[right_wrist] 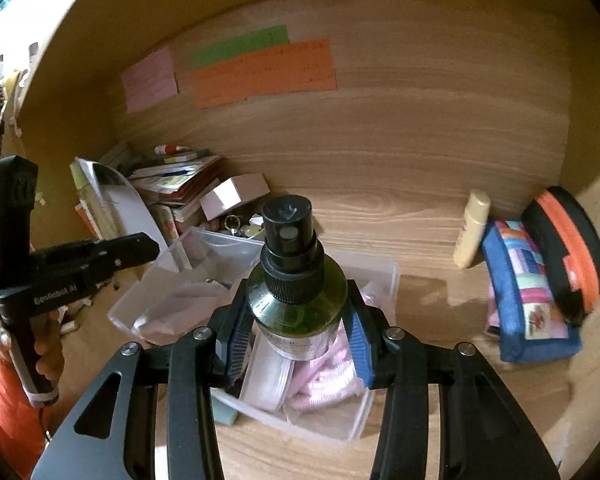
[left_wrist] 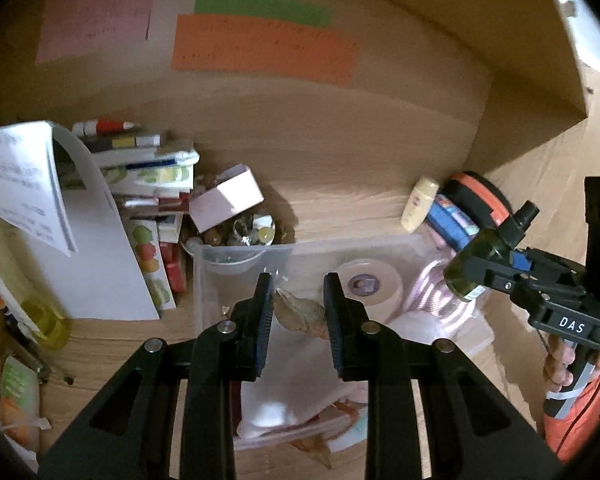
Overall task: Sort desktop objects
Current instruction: 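Carry the green spray bottle with the right gripper over the clear box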
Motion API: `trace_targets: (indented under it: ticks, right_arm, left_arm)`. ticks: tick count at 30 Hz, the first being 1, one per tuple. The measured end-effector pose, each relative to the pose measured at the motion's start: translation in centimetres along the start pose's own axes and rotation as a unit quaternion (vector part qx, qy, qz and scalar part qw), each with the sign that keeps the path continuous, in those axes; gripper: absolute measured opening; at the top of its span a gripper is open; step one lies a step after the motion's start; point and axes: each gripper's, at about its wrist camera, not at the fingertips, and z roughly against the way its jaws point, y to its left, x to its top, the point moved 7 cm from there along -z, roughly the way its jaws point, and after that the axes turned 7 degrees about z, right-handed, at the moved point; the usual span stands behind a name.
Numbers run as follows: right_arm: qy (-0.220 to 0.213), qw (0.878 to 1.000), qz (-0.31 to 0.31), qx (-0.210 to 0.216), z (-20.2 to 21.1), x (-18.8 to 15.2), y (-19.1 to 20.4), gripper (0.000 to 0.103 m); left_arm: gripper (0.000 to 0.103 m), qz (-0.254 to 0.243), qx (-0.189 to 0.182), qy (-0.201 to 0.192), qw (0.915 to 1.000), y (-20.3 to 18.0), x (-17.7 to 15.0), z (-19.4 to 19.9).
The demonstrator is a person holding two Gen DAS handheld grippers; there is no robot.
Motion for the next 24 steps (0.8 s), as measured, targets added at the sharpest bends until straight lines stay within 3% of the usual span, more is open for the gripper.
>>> trace_targets:
  ticks: [9, 24]
  right_arm:
    - [0.032, 0.999, 0.004, -0.012, -4.5, -1.1, -0.4, 0.039]
    - [0.016, 0.996, 0.069, -0.06, -4.8, -1.7, 0.5, 0.04]
  left_arm:
    - [0.025, 0.016, 0.012, 0.036, 0.9991, 1.2, -1.3, -3.9]
    - [0.029, 0.004, 0.025, 0.049, 0.9985, 1.1, -2.3, -5.1]
